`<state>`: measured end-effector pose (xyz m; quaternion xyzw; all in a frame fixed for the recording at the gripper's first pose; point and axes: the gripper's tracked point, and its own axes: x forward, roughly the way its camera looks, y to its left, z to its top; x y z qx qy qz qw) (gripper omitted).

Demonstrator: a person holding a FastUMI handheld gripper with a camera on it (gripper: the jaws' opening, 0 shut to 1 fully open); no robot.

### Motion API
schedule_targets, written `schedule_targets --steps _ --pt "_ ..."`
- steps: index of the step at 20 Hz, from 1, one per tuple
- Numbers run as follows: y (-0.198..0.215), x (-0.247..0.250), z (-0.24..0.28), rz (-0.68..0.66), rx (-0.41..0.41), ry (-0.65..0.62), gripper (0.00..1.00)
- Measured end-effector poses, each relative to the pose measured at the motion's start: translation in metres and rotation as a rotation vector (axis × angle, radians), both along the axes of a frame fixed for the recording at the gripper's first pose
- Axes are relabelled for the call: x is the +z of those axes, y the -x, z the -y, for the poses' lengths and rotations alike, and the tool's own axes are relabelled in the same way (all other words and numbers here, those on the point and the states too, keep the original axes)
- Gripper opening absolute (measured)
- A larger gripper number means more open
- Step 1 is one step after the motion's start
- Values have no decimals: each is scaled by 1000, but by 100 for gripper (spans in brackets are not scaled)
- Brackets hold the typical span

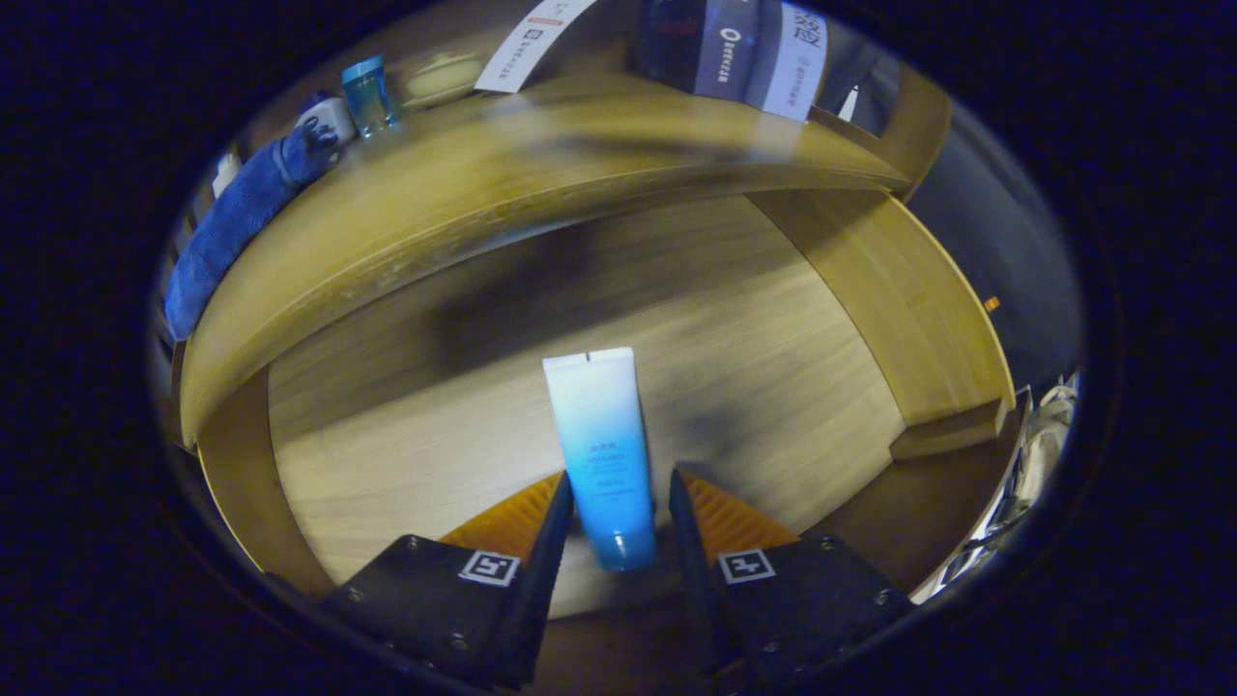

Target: Pull open the drawer, take out the items inside it, and place them on the countertop above the cabinet.

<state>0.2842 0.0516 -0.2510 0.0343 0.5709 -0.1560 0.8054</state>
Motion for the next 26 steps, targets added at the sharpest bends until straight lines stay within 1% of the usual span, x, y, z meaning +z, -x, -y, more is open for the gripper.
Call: schedule_targets --steps 1,2,3,4,5,6,7,9,11,13,16,19,22,24,26 --pt "-1 -2 -3 -2 -13 -10 60" --pt "0 -10 -6 -17 -24 -36 55" --pt "-2 1 -6 14 -31 -30 50" --pt "1 -5 -8 1 -31 -39 45" --pt "-3 -2 -7 27 -25 -33 41" --pt "-2 3 -9 31 -14 -40 41" --pt "-7 4 -13 63 -3 -52 37" --pt "-12 13 -16 122 25 -38 37" --pt "-13 26 -11 155 54 12 37" --pt "-12 44 -12 189 61 43 37" --pt "-15 78 -8 227 99 140 37" --pt "-8 112 -7 250 101 216 37" --pt "2 132 -1 250 100 288 37" --pt "5 152 0 272 101 330 37" --pt "-1 170 -2 314 112 353 37"
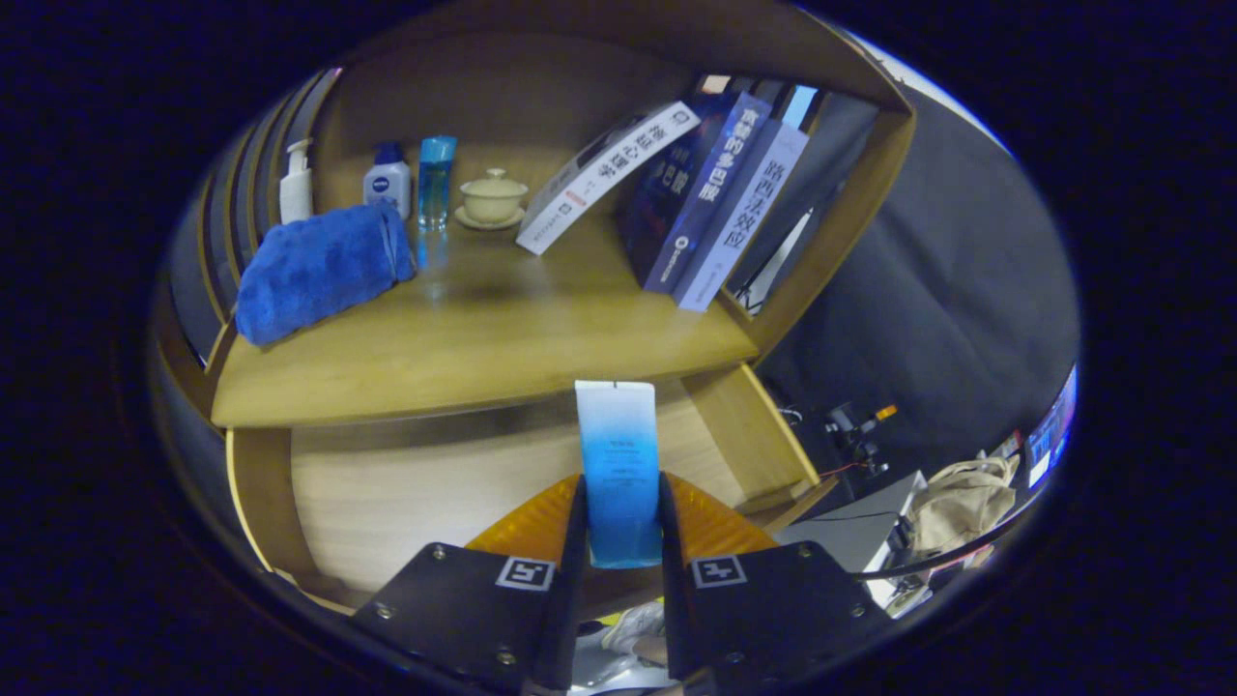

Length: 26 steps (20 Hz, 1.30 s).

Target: Pull open the drawer, take out the items inside it, and place them on the countertop above the cabinet.

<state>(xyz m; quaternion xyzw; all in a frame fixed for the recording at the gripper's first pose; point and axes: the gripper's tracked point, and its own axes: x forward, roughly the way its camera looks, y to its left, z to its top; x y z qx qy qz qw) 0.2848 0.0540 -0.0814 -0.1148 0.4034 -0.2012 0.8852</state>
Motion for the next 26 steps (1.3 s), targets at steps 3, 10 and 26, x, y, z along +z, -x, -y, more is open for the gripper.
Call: schedule_targets --steps 3,10,26 --pt "-30 21 -19 119 51 -80 37" --pt "-106 -9 -49 168 143 -313 37" --pt "-42 38 -69 488 324 -374 75"
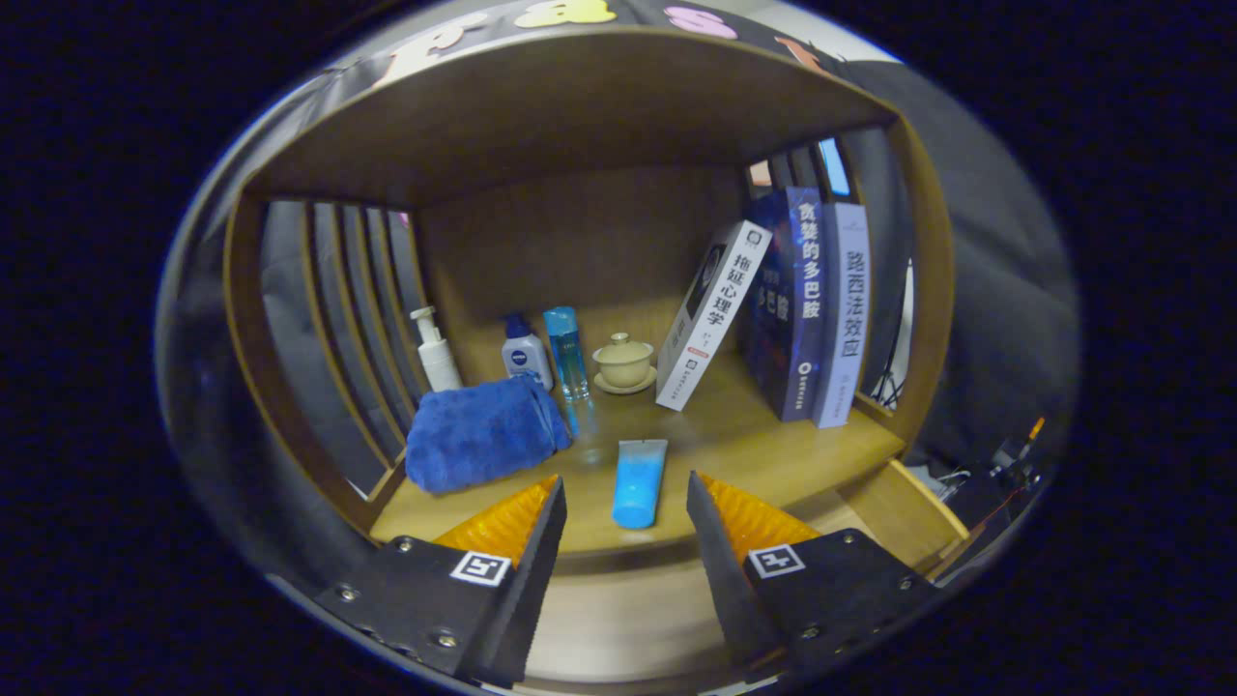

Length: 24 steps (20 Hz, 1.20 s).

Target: Pull open the drawer, take out the items inside it, and place them on the countertop above the cabinet.

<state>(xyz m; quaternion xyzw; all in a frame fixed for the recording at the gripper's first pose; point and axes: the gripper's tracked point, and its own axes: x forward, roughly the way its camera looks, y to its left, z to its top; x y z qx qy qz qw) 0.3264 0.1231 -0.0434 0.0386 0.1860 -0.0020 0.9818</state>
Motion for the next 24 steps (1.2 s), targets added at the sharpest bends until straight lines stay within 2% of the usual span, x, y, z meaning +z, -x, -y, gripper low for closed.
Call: schedule_targets --steps 5,7,10,12,13,17,24 --pt "86 -9 -2 148 56 10 75" --pt "113 -12 1 223 49 -19 75" --pt "147 -35 17 231 5 -29 89" --pt "164 -55 19 195 6 -35 99" --pt "171 -64 20 179 5 -43 99" --pt "177 -95 10 131 35 -98 99" --pt "155 -131 -1 37 113 -84 99"
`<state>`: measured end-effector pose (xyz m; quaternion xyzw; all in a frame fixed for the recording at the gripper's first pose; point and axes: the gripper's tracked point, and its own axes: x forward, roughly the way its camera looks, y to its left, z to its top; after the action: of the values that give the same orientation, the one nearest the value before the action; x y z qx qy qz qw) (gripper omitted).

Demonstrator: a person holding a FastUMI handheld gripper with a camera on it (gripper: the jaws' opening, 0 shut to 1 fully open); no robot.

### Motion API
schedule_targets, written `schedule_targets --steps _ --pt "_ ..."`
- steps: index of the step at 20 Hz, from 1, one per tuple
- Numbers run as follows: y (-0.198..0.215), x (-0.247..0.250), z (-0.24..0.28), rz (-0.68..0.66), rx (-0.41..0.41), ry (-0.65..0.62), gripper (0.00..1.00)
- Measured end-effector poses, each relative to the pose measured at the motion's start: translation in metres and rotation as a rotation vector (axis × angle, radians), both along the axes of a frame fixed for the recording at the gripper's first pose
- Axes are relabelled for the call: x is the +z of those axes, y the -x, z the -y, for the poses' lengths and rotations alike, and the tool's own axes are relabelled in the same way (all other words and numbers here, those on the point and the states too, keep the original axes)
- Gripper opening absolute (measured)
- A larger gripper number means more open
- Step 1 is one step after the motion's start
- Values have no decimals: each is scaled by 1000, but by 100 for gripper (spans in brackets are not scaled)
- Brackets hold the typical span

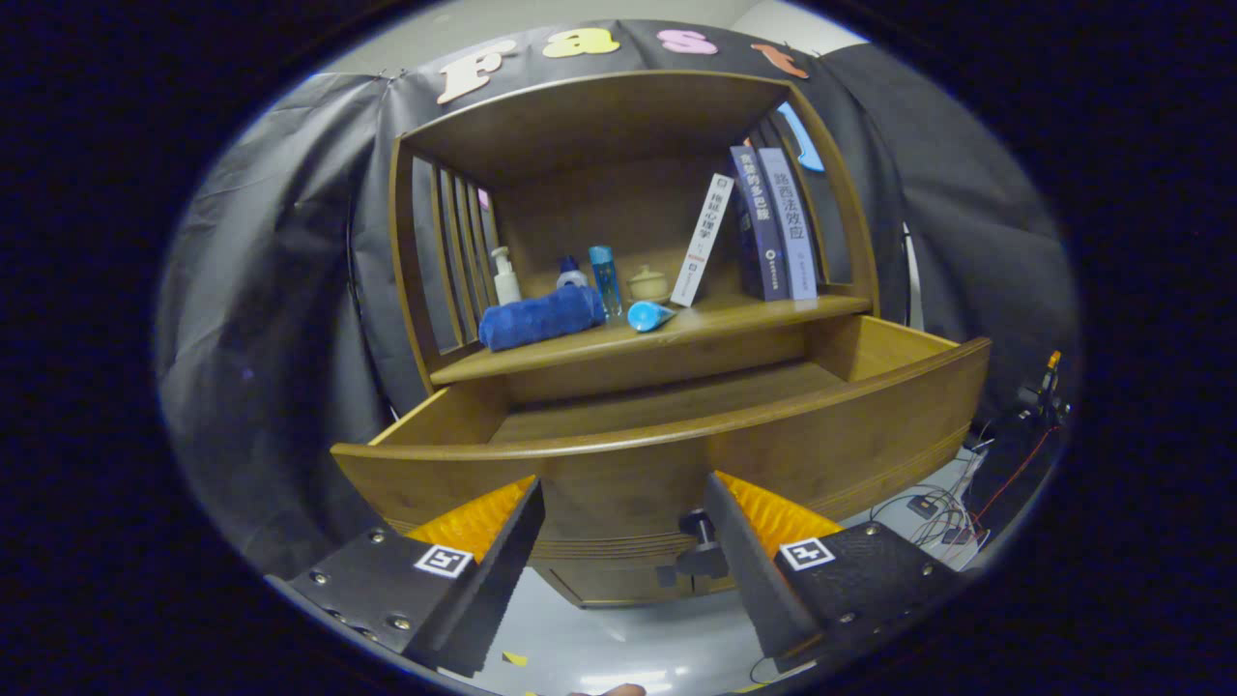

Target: Pull open the drawer, take out the items inside it, and place them on the countertop above the cabinet.

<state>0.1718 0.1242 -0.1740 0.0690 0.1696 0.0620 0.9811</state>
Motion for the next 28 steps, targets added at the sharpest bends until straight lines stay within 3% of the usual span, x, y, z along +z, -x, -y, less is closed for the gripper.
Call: schedule_targets --steps 4,9,19,28 --pt "-7 2 3 28 -11 -26 98" --pt "-22 8 4 23 -2 27 99" --pt "-124 2 -11 -30 -2 14 99" --pt "-161 1 -15 -36 4 -38 99"
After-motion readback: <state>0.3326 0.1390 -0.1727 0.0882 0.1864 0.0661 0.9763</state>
